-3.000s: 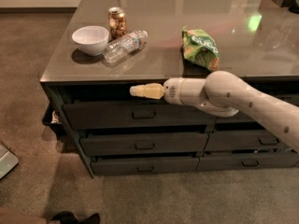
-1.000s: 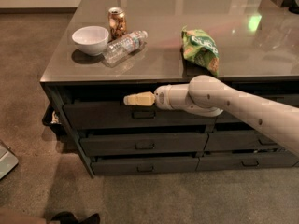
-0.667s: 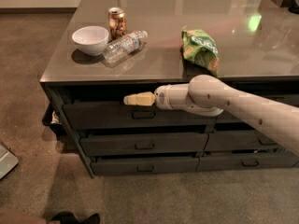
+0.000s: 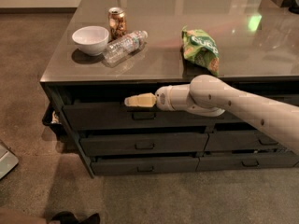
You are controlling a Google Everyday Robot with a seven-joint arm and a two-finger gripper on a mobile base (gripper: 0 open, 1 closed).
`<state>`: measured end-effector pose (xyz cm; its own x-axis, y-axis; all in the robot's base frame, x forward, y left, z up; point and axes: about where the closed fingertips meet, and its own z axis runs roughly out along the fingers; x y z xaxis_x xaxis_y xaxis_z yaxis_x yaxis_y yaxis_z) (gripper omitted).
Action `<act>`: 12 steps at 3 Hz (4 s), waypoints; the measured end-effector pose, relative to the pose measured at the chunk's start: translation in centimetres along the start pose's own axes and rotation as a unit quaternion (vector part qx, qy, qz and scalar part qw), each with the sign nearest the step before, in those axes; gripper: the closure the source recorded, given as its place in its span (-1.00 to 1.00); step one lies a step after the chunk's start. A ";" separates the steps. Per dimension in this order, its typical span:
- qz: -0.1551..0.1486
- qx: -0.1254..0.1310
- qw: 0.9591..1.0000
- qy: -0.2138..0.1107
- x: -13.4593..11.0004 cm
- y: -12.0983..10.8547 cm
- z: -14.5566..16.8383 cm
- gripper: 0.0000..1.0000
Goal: Open top drawer
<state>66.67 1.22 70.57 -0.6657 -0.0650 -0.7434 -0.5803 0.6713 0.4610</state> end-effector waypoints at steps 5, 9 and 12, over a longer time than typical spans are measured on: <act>0.009 -0.003 0.999 0.031 1.6 0.4 -1.1 -0.60; 0.021 0.002 0.998 0.052 2.4 0.5 -1.7 -0.36; 0.028 0.014 0.997 0.067 2.8 0.6 -2.5 -0.88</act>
Offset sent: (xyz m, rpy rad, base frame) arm -0.0327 -0.0170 -0.0219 -0.0332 0.0836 0.0278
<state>63.26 -0.37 69.97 -0.7551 -0.1236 -0.6438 -0.5279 0.6969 0.4854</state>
